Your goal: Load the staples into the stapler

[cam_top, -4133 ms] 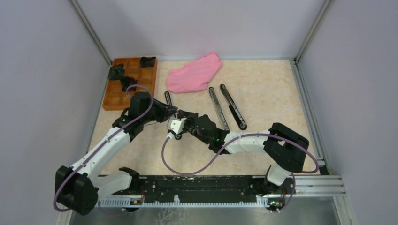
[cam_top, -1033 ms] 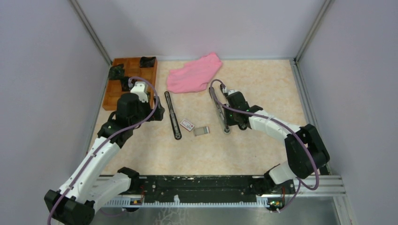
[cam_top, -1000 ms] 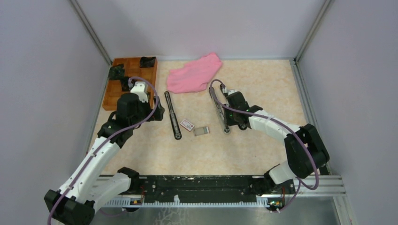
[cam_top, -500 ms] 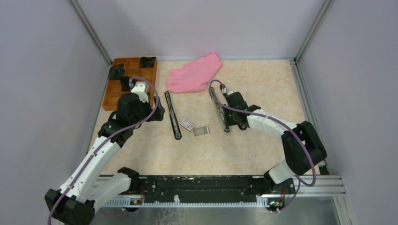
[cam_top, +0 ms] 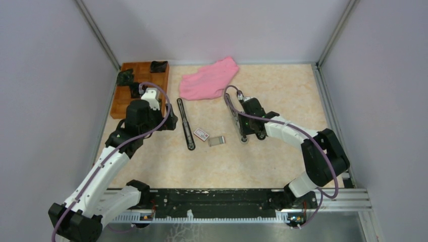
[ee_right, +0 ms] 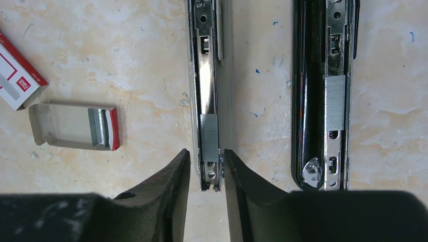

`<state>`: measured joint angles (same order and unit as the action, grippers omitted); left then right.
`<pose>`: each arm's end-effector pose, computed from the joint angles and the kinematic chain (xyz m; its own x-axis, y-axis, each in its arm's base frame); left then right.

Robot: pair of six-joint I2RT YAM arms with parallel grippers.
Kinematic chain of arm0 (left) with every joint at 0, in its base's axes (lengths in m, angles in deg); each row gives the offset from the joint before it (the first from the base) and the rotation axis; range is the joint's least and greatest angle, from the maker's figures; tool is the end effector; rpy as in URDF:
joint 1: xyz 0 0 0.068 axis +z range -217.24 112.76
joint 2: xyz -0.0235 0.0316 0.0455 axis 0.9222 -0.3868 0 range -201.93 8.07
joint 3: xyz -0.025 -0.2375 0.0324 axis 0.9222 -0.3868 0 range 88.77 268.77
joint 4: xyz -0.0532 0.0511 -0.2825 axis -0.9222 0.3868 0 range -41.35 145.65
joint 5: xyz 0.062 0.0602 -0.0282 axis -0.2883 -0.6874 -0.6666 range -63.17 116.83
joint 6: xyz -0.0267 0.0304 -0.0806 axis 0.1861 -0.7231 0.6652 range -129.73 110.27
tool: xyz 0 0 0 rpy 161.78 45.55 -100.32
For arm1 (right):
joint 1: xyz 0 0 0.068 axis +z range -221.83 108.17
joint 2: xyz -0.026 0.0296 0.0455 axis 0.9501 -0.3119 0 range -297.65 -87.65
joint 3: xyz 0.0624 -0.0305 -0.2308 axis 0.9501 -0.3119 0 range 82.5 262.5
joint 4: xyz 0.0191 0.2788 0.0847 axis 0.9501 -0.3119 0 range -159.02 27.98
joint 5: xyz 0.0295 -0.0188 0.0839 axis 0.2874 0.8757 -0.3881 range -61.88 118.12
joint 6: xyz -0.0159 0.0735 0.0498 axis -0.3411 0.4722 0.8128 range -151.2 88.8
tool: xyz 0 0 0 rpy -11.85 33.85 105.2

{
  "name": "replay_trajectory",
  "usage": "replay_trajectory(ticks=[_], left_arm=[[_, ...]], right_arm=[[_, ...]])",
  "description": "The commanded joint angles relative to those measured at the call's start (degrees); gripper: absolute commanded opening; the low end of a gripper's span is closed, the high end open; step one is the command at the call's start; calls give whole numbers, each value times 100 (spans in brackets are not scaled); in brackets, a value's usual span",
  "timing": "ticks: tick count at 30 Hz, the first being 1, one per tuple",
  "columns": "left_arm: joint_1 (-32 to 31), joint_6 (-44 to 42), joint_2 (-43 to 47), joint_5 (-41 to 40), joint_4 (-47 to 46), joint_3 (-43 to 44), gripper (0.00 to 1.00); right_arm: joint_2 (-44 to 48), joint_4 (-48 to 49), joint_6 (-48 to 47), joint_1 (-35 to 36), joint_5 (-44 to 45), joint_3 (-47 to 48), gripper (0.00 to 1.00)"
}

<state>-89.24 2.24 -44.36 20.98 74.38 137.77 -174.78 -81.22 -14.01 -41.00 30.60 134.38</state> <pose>0.2759 -0.1025 0.2647 -0.5022 -0.0196 -0.8645 0.1900 0.9728 -0.1325 0.3105 0.1813 0.1075 -0.8125 -0.1410 -0.5657 -0.2620 0.9551 0.1382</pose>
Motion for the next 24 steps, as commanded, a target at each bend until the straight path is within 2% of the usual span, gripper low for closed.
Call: replay_trajectory(ticks=[1,6,12,24], left_arm=[[38,-39,-23,148,-60,-48,99],[59,-20,-41,195,-60,-47,99],[56,103,-62,348,-71,-47,99],[63,948,-478,1012,-58,-196,99]], right_arm=[[160,-38,-6,-64,20,312,33],[328,-156,-38,-64,-21,368,41],[600,-156,-23,30,-190,421,42],[180,230,401,1078,-58,763,42]])
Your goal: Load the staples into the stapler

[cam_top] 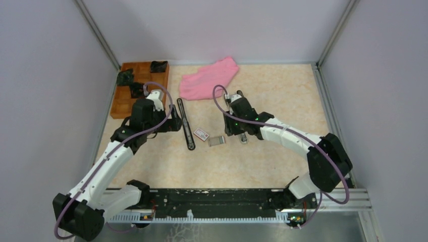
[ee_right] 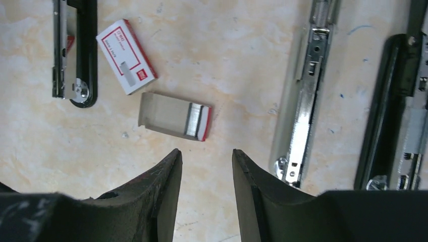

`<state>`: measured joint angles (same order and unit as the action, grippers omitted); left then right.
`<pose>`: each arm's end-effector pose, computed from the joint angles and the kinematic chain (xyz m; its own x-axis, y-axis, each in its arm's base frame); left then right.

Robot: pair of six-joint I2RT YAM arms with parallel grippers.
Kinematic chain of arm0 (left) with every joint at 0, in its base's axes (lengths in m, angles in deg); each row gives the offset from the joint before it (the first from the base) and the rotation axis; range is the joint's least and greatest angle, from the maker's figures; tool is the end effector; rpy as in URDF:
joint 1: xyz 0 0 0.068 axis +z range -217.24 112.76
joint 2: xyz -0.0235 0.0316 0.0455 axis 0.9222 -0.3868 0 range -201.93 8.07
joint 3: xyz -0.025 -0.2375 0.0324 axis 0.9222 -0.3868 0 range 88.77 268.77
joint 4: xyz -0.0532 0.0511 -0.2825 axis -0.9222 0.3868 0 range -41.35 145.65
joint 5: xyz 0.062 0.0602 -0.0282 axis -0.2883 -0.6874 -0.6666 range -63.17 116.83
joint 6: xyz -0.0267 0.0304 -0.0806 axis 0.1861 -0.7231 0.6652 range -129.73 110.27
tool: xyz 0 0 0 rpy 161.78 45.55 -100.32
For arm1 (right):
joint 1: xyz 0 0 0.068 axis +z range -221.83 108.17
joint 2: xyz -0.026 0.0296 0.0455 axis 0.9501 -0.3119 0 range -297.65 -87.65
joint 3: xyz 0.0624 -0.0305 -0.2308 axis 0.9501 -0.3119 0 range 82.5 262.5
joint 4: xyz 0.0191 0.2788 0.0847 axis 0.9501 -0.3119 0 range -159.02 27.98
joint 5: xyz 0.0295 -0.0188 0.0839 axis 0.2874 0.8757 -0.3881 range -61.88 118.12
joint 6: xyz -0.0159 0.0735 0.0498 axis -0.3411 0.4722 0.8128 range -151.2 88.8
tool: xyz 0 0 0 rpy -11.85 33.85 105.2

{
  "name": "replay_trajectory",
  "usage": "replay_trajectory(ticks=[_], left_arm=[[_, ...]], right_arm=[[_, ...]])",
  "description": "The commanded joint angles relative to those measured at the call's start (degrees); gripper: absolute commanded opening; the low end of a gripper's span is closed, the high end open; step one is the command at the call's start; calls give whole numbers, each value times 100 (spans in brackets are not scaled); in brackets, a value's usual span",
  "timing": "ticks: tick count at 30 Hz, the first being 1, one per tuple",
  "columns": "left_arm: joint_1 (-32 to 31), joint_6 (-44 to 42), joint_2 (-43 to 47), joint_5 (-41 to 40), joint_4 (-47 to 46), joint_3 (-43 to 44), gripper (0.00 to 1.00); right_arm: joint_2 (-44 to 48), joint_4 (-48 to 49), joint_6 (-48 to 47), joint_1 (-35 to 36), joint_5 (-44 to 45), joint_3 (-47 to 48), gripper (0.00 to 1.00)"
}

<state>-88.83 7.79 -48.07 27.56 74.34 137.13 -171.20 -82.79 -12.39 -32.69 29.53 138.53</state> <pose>0.2815 -0.1124 0.2419 -0.6028 -0.0852 -0.7933 0.2058 0.9440 -0.2578 0.2887 0.2325 0.1528 -0.7476 -0.1927 -0.6356 -0.3985 0.8957 0.1972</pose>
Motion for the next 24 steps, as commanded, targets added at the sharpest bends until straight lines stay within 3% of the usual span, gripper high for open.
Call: replay_trajectory(ticks=[1,10,24], left_arm=[[16,480,-138,406,-61,-168,99],[25,1010,-476,950,-321,-522,99],[21,1577,-620,1341,-925,-1136,99]], right_arm=[[-247,432,272,321,66,375,42],[-821,497,436,769,400,550,35],[-1555,694,515,937,482,603,16]])
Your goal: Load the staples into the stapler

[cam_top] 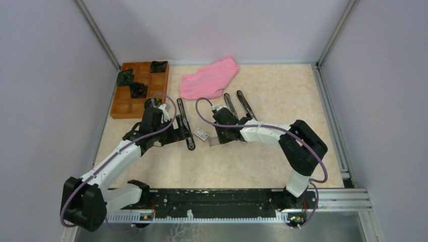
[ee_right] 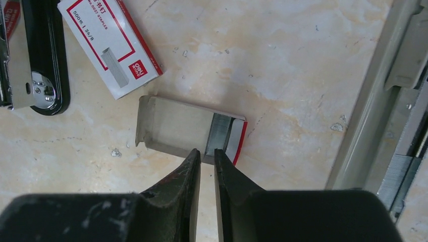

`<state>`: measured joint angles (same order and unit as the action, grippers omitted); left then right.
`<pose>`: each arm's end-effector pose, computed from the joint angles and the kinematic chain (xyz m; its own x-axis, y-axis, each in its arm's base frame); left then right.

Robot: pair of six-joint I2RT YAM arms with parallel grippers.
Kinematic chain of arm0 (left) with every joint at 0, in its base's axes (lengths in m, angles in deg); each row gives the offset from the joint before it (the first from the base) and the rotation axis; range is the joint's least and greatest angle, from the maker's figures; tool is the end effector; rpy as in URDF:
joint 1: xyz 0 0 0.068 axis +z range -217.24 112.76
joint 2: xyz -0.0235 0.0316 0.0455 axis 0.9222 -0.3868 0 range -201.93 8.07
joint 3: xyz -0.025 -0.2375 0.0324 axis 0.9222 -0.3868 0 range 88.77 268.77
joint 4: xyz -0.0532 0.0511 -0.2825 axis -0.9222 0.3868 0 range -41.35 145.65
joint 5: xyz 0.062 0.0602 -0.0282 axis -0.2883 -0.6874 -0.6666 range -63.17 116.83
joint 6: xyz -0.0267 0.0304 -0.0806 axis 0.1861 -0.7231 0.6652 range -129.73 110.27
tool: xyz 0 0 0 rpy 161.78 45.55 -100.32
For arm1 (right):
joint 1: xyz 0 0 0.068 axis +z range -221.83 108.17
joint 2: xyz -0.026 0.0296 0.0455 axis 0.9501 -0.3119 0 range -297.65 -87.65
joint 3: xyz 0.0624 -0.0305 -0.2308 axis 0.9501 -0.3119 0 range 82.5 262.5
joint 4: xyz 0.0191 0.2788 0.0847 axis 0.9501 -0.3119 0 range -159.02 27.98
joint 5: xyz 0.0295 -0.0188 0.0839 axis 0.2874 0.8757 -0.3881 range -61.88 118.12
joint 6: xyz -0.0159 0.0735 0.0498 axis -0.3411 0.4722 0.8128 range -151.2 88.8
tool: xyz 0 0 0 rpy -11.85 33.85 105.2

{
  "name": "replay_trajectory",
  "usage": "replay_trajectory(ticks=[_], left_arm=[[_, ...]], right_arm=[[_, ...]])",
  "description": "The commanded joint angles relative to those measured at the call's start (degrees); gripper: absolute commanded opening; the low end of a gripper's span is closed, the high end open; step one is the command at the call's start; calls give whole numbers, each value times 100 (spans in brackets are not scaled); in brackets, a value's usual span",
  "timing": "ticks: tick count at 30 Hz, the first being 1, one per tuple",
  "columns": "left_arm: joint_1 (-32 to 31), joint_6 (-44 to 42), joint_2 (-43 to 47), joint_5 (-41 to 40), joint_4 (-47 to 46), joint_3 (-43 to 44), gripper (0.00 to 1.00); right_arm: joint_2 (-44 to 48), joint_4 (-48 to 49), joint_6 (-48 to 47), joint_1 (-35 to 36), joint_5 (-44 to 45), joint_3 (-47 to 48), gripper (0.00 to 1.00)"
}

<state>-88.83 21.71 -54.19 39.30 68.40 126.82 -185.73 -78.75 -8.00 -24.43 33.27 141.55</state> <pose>0.2725 -0.1265 0.1529 -0.8135 -0.2258 -0.5359 0.0931 0.8591 -0.5033 0.2710 0.2842 0.0867 -0.7898 -0.2791 -0.5463 -0.4219 0.8936 0.1534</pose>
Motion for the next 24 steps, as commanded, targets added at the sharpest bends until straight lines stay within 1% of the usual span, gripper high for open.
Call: replay_trajectory(ticks=[1,14,20,23,24], left_arm=[[20,201,-6,181,-357,-130,99],[17,304,-85,275,-480,-186,99],[25,368,-85,323,-595,-200,99],[17,419,-87,363,-665,-201,99],[15,436,-74,374,-682,-201,99]], right_arm=[[-141,281,78,113,107,322,15],[-445,96,90,146,298,408,13],[-448,-45,63,172,267,449,8],[-428,-89,35,174,239,476,0],[-400,-88,28,173,217,468,0]])
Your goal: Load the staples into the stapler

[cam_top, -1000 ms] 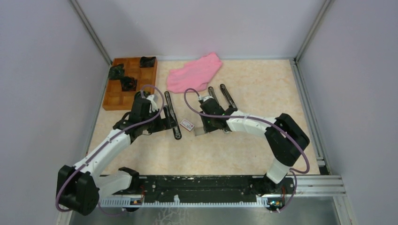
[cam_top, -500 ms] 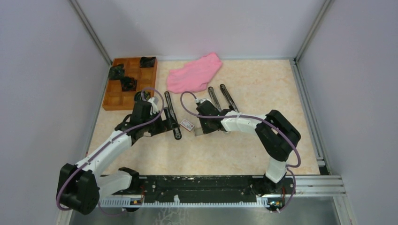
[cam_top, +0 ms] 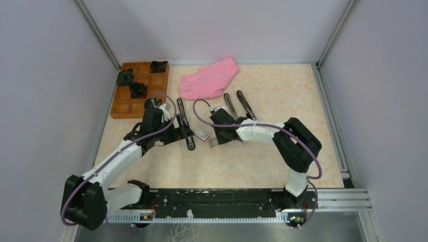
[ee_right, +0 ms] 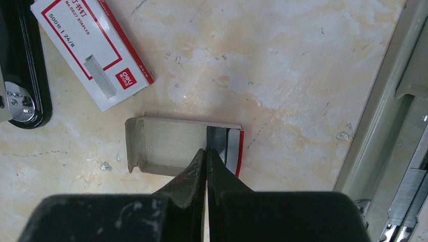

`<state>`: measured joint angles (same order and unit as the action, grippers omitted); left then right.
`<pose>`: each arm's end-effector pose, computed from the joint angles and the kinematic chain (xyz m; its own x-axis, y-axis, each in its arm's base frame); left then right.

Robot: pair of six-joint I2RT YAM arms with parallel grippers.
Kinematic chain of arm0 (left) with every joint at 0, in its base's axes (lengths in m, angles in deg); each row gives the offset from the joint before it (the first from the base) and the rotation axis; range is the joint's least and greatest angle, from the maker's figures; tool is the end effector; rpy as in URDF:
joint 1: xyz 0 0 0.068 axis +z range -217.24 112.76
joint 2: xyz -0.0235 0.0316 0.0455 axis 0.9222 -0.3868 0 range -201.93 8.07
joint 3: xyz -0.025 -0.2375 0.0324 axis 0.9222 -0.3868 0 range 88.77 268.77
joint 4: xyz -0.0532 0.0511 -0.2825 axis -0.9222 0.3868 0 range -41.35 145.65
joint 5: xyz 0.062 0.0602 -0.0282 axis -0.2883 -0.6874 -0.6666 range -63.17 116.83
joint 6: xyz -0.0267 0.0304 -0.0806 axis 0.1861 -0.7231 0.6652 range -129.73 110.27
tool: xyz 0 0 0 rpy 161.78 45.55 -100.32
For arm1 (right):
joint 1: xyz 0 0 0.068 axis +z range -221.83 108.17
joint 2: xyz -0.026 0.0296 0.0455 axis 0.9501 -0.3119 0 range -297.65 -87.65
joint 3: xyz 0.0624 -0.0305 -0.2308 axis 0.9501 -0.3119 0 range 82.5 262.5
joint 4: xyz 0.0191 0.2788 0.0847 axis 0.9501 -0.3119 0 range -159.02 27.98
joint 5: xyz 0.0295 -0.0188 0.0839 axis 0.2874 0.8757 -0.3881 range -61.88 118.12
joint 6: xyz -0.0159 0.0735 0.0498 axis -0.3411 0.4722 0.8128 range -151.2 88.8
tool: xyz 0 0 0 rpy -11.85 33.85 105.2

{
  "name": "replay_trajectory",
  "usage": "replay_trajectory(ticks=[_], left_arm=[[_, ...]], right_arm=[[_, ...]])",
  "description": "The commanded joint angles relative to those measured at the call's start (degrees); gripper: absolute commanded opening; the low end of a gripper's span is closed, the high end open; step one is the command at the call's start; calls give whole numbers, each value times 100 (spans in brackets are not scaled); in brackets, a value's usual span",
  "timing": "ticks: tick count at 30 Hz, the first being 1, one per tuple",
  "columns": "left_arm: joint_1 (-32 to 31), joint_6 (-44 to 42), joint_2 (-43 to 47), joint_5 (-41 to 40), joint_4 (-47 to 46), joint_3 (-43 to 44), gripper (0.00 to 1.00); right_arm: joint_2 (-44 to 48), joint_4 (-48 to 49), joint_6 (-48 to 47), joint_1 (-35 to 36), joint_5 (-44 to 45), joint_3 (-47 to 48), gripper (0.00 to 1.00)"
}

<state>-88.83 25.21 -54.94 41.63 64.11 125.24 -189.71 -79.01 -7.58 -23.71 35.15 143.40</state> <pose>0.2742 -0.1306 0.1474 -0.8149 -0.2731 -0.5113 0.0799 0.8207 -0.5657 0.2730 0.2898 0.0713 -0.7984 -0.2947 -0.5250 -0.4103 0.9045 0.1162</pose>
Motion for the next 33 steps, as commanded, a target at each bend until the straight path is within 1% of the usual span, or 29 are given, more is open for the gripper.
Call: replay_trajectory(ticks=[1,8,12,13,18,22,24,28,33], left_arm=[[20,96,6,144,-273,-43,99],[26,183,313,103,-510,-91,99],[24,193,557,121,-749,-98,99],[25,183,614,137,-807,-96,99],[29,112,830,334,-1134,-63,99],[29,66,965,570,-1477,-60,98],[32,66,989,704,-1675,-57,97],[31,86,987,1017,-2046,-22,96],[38,171,930,1450,-2612,8,93]], right_arm=[[36,-52,-19,102,-4,282,0],[435,27,-152,93,-182,282,0],[682,171,-271,10,-528,224,0],[875,230,-303,-21,-645,194,0],[1377,559,-460,-246,-1302,-33,0],[1773,1103,-436,-556,-2206,-337,0],[1953,1351,-411,-676,-2510,-472,0],[2187,1715,-415,-837,-3090,-586,0],[2392,2454,-244,-988,-3846,-854,0]])
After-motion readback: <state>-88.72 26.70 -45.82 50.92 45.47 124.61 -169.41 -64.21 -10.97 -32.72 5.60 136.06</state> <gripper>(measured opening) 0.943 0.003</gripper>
